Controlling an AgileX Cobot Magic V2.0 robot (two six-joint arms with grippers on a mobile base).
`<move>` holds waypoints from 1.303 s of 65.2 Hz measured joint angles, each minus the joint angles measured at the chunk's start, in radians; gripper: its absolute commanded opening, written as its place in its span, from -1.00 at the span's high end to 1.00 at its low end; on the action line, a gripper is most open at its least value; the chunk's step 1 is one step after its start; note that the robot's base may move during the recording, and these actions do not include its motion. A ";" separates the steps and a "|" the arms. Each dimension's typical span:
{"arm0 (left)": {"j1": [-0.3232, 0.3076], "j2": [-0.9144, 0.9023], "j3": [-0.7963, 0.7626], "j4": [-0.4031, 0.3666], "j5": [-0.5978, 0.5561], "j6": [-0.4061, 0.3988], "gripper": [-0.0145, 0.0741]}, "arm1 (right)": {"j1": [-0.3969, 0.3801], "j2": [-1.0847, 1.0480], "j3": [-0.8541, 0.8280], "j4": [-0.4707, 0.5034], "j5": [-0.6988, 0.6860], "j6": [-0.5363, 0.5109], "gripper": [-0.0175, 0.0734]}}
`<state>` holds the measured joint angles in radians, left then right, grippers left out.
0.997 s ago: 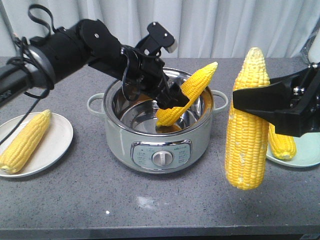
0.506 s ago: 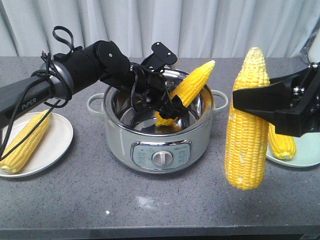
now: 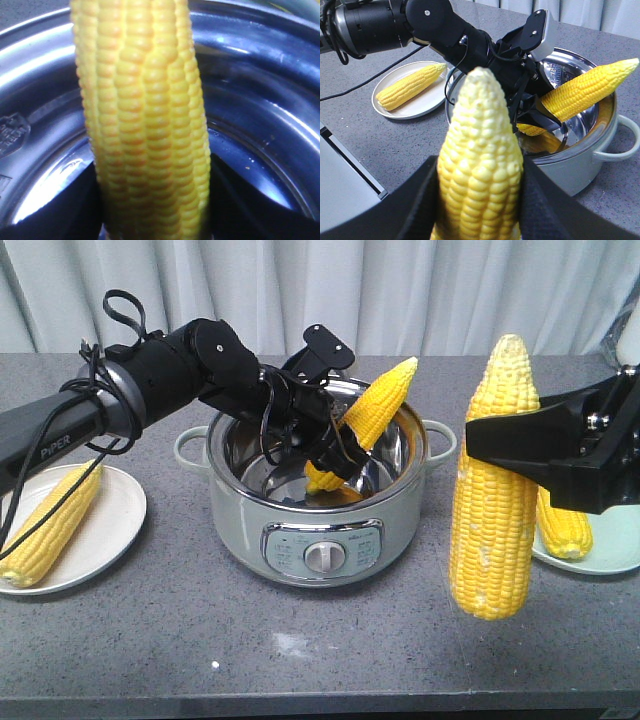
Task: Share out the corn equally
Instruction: 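Grasp the last corn cob and lift it out of the pot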
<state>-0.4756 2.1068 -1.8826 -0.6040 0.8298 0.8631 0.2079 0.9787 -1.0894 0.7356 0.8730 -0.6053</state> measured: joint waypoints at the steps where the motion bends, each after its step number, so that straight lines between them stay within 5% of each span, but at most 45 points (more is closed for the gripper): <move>1: 0.000 -0.002 0.000 0.001 0.003 0.000 -0.02 | 0.000 0.000 0.000 0.000 0.000 0.000 0.19; 21: 0.001 -0.155 0.000 0.051 0.064 -0.024 -0.02 | 0.000 0.000 0.000 0.000 0.000 0.000 0.19; 48: 0.001 -0.389 0.019 0.377 0.224 -0.405 -0.01 | 0.000 0.000 0.000 0.000 0.000 0.000 0.19; 85: 0.001 -0.746 0.480 0.399 0.011 -0.501 -0.01 | 0.000 0.000 0.000 0.000 0.000 0.000 0.19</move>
<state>-0.4747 1.3610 -1.4023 -0.2047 0.8406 0.3625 0.2079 0.9787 -1.0894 0.7359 0.8730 -0.6056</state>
